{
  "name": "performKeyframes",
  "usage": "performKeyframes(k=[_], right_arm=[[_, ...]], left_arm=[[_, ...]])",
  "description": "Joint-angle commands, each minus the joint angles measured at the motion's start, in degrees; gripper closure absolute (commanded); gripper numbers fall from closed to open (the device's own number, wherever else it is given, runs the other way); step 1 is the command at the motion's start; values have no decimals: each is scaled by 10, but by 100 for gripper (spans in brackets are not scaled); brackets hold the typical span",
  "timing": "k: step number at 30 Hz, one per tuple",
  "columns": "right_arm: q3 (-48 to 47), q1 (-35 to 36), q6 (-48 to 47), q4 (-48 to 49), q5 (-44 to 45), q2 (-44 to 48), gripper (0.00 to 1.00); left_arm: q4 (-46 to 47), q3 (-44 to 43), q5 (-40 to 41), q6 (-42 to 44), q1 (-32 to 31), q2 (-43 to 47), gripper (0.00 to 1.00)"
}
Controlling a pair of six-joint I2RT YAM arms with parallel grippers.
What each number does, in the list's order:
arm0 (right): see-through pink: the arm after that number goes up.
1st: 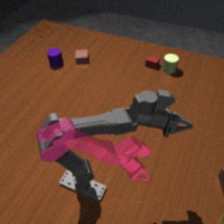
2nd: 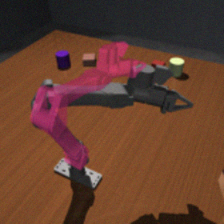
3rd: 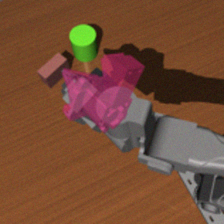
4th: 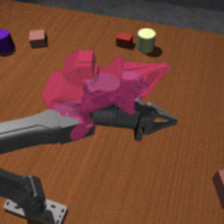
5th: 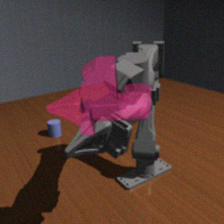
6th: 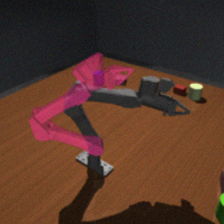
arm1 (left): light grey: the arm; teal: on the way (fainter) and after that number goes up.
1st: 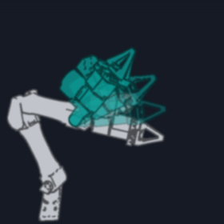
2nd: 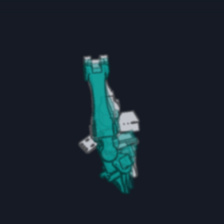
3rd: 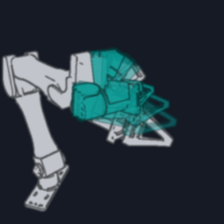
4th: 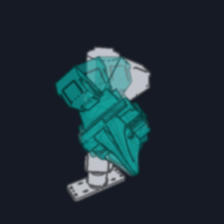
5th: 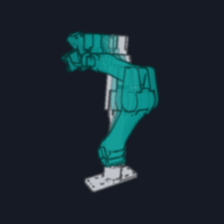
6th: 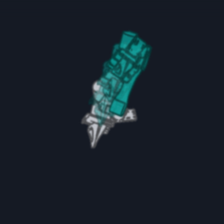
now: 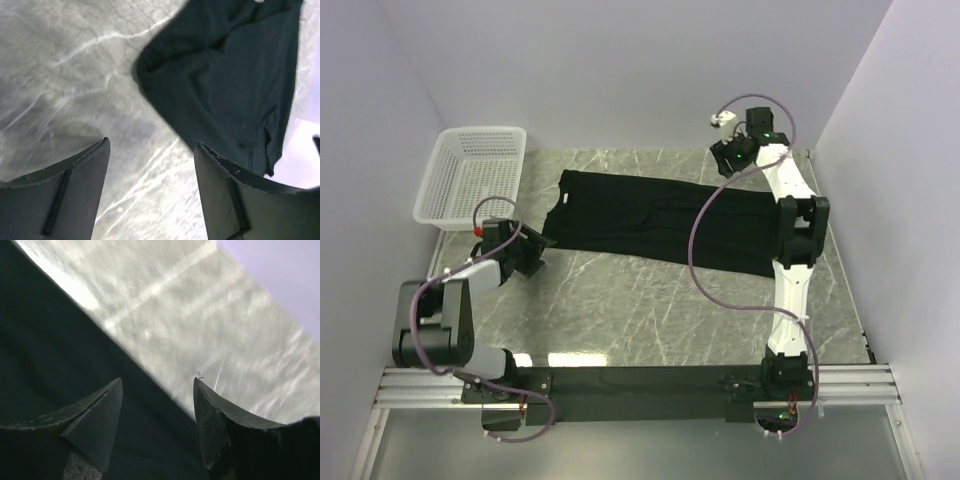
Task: Fold and stack the t-shirts
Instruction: Fold the tshirt
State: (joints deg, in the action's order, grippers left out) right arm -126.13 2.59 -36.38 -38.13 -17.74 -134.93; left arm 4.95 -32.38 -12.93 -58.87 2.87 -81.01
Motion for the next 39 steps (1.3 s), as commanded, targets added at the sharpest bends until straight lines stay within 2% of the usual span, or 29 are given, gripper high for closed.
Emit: performKeyframes(k=[1, 5, 8, 13, 15, 17, 22, 25, 32, 39], right_arm=[[55, -23, 49, 29, -26, 75, 35], [188, -50, 67, 66, -60, 167, 35], [250, -63, 88, 80, -84, 217, 36], [306, -84, 116, 89, -114, 273, 36], [323, -94, 125, 89, -122, 293, 36], [337, -101, 129, 88, -126, 309, 36], [371, -121, 134, 92, -133, 334, 37], [383, -129, 136, 96, -135, 341, 37], [411, -135, 139, 108, -135, 347, 37], [404, -135, 103, 97, -95, 315, 36]], left_arm=[[22, -42, 33, -35, -17, -39, 27], [2, -82, 89, -43, -43, -82, 30], [-6, -104, 127, -48, -59, -108, 38], [-48, -153, 213, -45, -94, -158, 41], [-85, -161, 236, -49, -107, -165, 56], [-98, -164, 264, -53, -110, -172, 60], [-108, -175, 291, -24, -111, -181, 87], [-112, -187, 305, -3, -111, -179, 92], [-126, -258, 322, 62, -110, -210, 94], [-125, -336, 281, 98, -101, -275, 89]])
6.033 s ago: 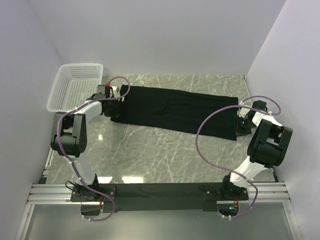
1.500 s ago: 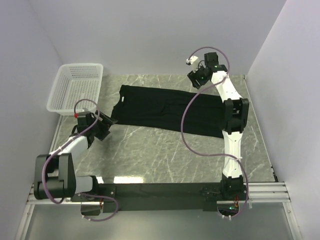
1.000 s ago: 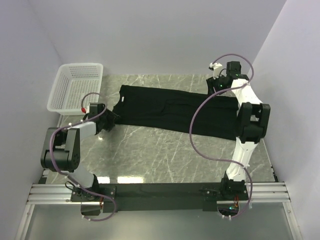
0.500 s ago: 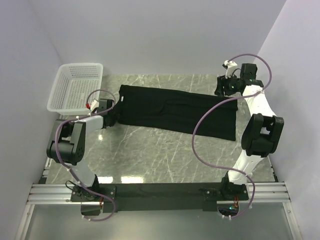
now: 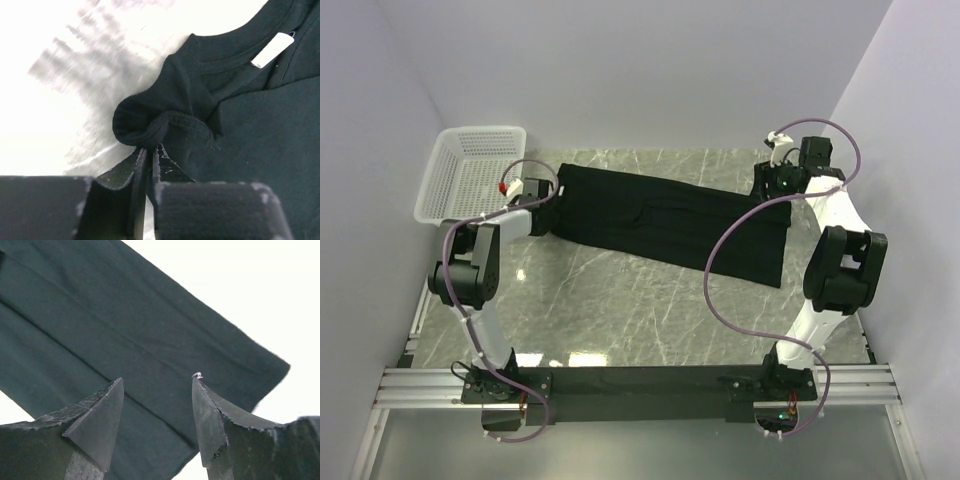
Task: Fold and stack the t-shirts
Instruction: Fold the tshirt
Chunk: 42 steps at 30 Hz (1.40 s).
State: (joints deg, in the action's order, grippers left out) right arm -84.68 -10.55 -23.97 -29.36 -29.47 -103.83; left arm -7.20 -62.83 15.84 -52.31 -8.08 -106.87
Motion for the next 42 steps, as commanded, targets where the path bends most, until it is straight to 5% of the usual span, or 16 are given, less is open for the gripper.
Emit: performKeyframes(k=[1, 3, 10, 14, 21, 26, 33, 42], right_arm=[[-28, -4, -36, 6, 33, -20, 36], [-52, -10, -52, -7, 63, -47, 35], [-185, -31, -105, -60, 110, -172, 33], [-210, -37, -118, -70, 112, -190, 33], [-84, -40, -194, -73, 19, -108, 33], [51, -33, -359, -130, -57, 30, 33], [263, -11, -490, -184, -28, 238, 34], [440, 56, -441, -73, 115, 342, 35]], left_arm=[[-1, -35, -20, 40, 10, -18, 86], [19, -34, -41, 52, 12, -5, 79], [62, 20, -93, 98, 12, 102, 19], [68, 51, -135, 104, 11, 157, 10], [92, 101, -192, 104, 10, 232, 1], [57, 105, -180, 139, 9, 276, 0], [21, 141, -116, 175, 31, 403, 0], [8, 220, -154, 161, 95, 500, 0]])
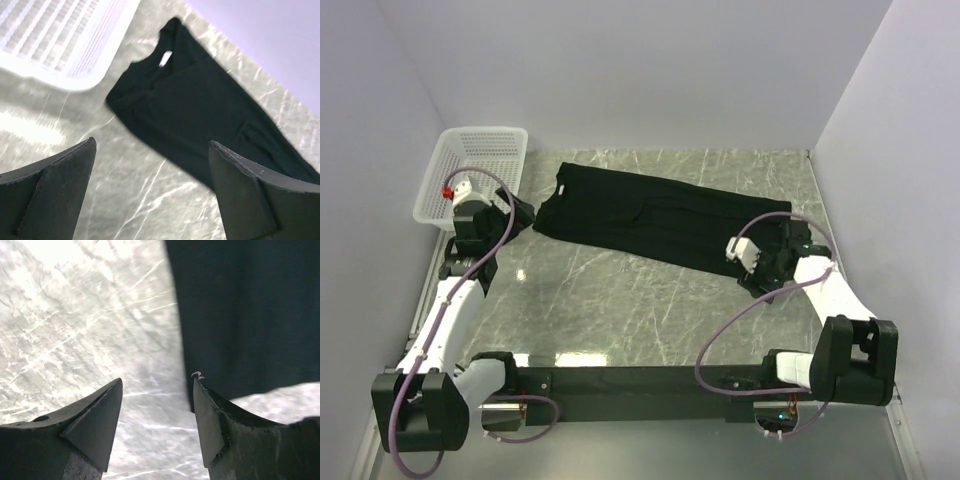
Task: Fold and stack the t-shirts
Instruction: Fold the tshirt
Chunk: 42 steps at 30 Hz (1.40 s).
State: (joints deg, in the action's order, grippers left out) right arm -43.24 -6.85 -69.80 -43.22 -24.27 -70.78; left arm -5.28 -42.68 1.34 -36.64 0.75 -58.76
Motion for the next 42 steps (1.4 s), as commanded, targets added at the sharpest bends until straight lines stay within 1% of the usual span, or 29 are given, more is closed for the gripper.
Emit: performKeyframes(k=[1, 5, 11, 16, 17, 20, 21, 23, 24, 25, 26, 27, 28, 29, 31, 34, 35, 38, 39, 42], right_arm=[[31, 30, 25, 76, 72, 10, 35], [44, 43, 52, 138, 109, -8, 36], [55, 63, 67, 198, 155, -51, 37], [50, 66, 77, 217, 178, -87, 40], [50, 80, 78, 224, 182, -91, 41], [53, 83, 83, 227, 187, -100, 49], [54, 84, 83, 229, 187, -100, 54], [57, 88, 83, 227, 186, -99, 59], [57, 89, 84, 224, 185, -101, 65], [57, 90, 84, 220, 183, -100, 69], [57, 94, 84, 211, 180, -96, 75], [57, 94, 82, 204, 177, -91, 85], [58, 94, 79, 197, 172, -85, 90], [61, 95, 74, 180, 161, -69, 97], [66, 97, 64, 156, 147, -48, 100], [79, 113, 48, 99, 123, -2, 100], [86, 118, 40, 67, 118, 23, 100], [98, 154, 24, -12, 95, 71, 100], [101, 176, 21, -33, 90, 83, 100], [109, 225, 52, -82, 78, 121, 100]], left_arm=[[-14, 25, -19, 3, 9, 22, 1], [-23, 48, -27, -2, 11, 47, 0], [-26, 64, -33, -11, 13, 69, 1], [-32, 66, -35, -14, 13, 76, 1], [-32, 67, -36, -14, 14, 75, 1], [-32, 69, -38, -14, 14, 76, 1], [-32, 70, -38, -15, 14, 77, 1], [-31, 72, -41, -15, 14, 77, 1], [-30, 72, -41, -14, 14, 77, 0], [-30, 73, -42, -14, 15, 76, 0], [-32, 72, -42, -13, 15, 77, 1], [-31, 72, -42, -13, 14, 77, 1], [-32, 72, -43, -12, 15, 76, 0], [-31, 73, -44, -12, 15, 78, 0], [-30, 77, -46, -13, 15, 78, 1], [-23, 83, -56, -19, 15, 78, 0], [-20, 87, -57, -23, 16, 77, 1], [-12, 91, -66, -28, 16, 73, 1], [-10, 92, -69, -29, 17, 73, 0], [-4, 96, -77, -36, 16, 69, 1]])
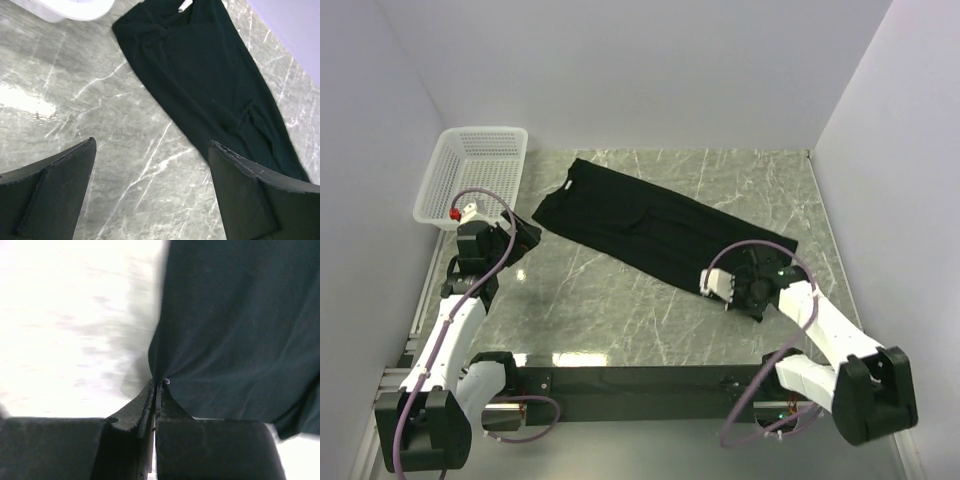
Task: Fold and stack the t-shirts
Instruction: Fold the tshirt
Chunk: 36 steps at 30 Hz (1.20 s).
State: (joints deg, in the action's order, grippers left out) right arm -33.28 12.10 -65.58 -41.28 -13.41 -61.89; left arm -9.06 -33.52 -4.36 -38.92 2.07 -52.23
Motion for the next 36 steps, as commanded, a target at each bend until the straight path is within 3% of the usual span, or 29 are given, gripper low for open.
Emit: performKeyframes(k=[1, 6, 7, 8, 9, 11, 18, 23, 25, 28, 36], right_arm=[[11, 76, 19, -110, -29, 37, 100], [-16, 164, 91, -117, -45, 16, 100], [-21, 191, 99, -119, -50, 8, 96], [-32, 202, 111, -118, -50, -2, 65], [-39, 209, 114, -118, -50, -2, 47], [-72, 213, 112, -115, -50, 9, 30], [-203, 159, 149, -56, -87, -31, 26], [-341, 84, 362, 88, -119, -230, 27], [-453, 53, 433, 82, -132, -345, 28], [-614, 22, 469, 32, -162, -482, 30], [-897, -8, 503, -59, -168, -705, 30]], left_arm=[[38, 7, -22, -15, 3, 1, 0], [52, 21, -45, -36, 3, -6, 1], [56, 26, -47, -39, 3, -8, 0], [58, 27, -50, -42, 4, -9, 1], [57, 28, -50, -43, 3, -9, 0], [52, 24, -50, -42, 3, -12, 1], [39, 5, -46, -30, 3, -23, 0], [48, -3, -56, -41, 3, -41, 1], [59, -1, -64, -54, 3, -46, 0], [72, 0, -72, -66, 3, -57, 1], [86, -2, -84, -83, 4, -94, 2]])
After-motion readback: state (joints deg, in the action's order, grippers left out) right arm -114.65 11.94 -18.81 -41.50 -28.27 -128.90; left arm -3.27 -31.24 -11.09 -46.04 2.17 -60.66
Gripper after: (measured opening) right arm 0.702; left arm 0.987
